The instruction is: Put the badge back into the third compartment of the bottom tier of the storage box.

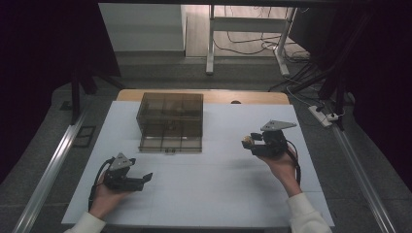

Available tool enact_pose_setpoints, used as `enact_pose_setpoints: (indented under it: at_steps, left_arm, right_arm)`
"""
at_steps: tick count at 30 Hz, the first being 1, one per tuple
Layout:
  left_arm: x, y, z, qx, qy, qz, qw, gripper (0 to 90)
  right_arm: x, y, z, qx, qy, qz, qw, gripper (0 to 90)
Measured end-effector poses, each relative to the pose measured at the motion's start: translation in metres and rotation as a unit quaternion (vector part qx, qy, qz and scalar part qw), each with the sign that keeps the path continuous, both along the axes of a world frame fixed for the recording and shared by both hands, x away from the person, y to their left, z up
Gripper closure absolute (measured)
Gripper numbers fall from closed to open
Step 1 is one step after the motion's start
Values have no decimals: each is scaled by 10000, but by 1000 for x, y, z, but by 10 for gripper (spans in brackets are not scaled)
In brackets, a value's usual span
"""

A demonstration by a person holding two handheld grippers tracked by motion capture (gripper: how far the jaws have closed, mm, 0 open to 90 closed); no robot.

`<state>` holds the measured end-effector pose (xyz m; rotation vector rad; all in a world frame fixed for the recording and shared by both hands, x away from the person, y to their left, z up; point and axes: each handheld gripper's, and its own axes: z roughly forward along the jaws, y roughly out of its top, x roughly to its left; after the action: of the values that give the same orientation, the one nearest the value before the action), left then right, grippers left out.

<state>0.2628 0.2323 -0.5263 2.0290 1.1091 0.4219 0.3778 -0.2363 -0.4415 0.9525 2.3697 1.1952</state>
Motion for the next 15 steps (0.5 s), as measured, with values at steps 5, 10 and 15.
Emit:
enact_pose_setpoints:
  at_steps: [5,10,15]
  left_arm:
    - [0,0,0,7,1,-6,10000,121]
    - [0,0,0,8,0,-12,10000,121]
    - [0,0,0,7,1,-8,10000,120]
  right_arm:
    - [-1,0,1,55,-21,22,10000,473]
    - [-1,2,1,144,-50,63,9999,473]
    - [-1,4,1,140,-42,94,9998,472]
